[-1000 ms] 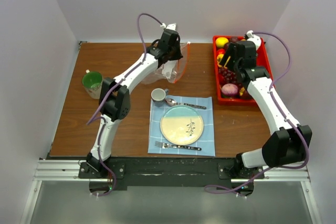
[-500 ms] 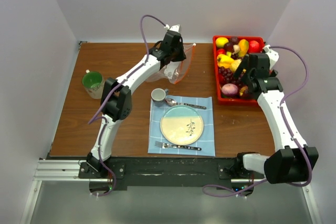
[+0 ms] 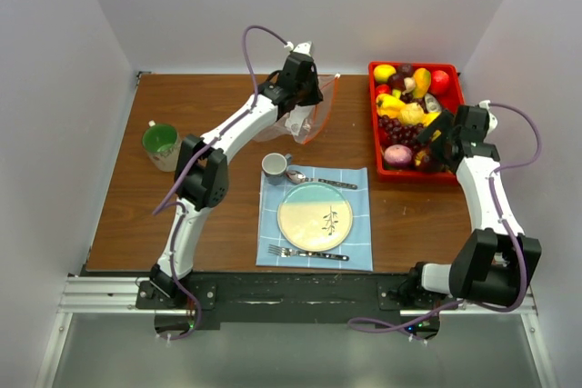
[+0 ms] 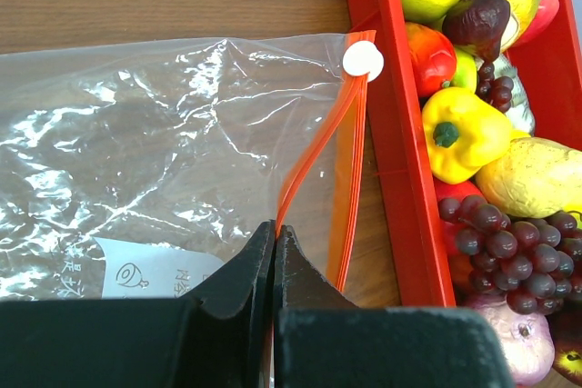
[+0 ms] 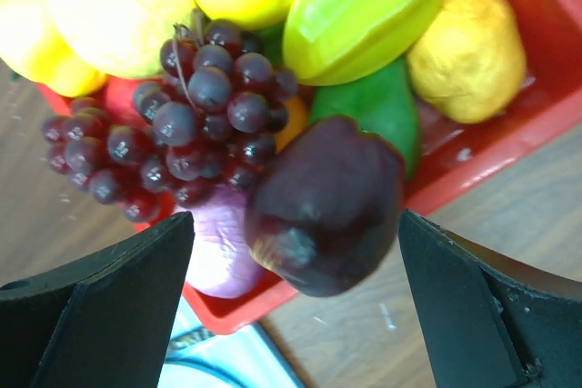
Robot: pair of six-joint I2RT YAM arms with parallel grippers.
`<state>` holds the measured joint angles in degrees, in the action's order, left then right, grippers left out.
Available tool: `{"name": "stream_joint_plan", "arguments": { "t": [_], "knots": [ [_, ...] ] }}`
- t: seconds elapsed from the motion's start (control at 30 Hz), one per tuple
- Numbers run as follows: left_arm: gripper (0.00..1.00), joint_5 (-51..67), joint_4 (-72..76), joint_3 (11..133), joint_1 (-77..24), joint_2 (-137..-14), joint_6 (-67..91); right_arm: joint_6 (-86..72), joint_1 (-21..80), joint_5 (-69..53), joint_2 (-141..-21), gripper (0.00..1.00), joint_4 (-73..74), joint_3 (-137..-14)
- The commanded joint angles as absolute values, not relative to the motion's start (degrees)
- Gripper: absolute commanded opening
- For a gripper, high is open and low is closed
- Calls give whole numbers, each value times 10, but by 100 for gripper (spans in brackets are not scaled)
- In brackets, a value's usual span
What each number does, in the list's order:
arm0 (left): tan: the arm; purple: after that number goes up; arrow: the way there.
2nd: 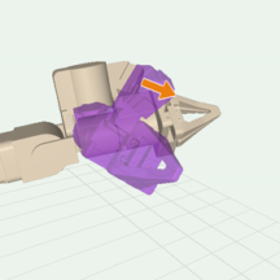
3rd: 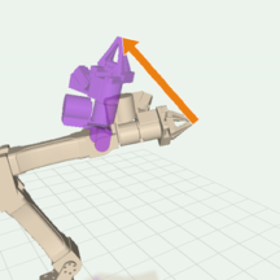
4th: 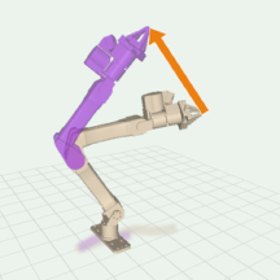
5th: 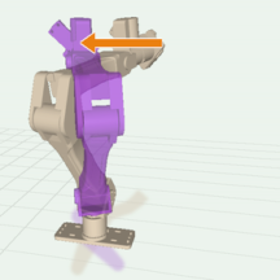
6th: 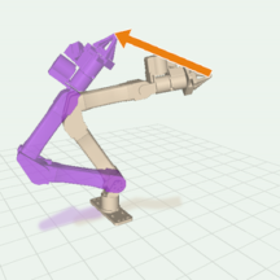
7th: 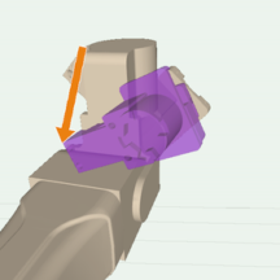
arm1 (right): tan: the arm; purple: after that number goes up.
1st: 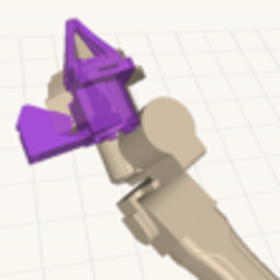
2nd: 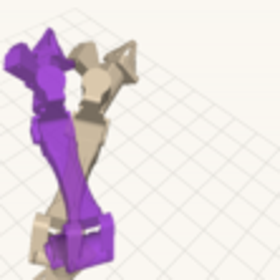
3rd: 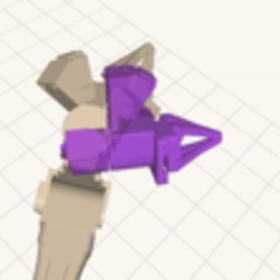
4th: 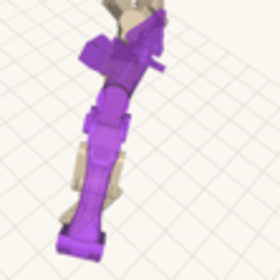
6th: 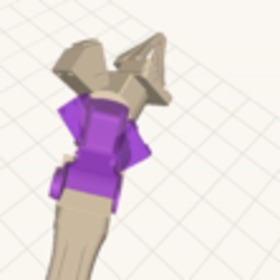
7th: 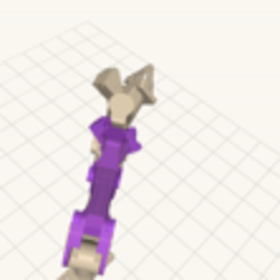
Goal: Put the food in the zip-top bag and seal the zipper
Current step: Pick up the fake fruit from the bin.
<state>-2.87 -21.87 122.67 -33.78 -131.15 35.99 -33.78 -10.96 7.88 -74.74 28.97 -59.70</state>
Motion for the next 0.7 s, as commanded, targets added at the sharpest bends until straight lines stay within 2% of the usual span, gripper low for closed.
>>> {"name": "stream_joint_plan", "arguments": {
  "t": [0.0,0.4,0.6,0.67],
  "knots": [
    [0,-20,-192,1238,-338,-1306,367,-389,-122,23,-756,99,229,-572],
    [0,-25,-192,1234,-341,-1304,367,-420,-130,44,-769,98,222,-539],
    [0,-29,-194,1234,-343,-1303,366,-416,-131,74,-746,82,238,-538],
    [0,-29,-194,1234,-344,-1303,366,-410,-130,76,-737,72,244,-541]
  ]
}}
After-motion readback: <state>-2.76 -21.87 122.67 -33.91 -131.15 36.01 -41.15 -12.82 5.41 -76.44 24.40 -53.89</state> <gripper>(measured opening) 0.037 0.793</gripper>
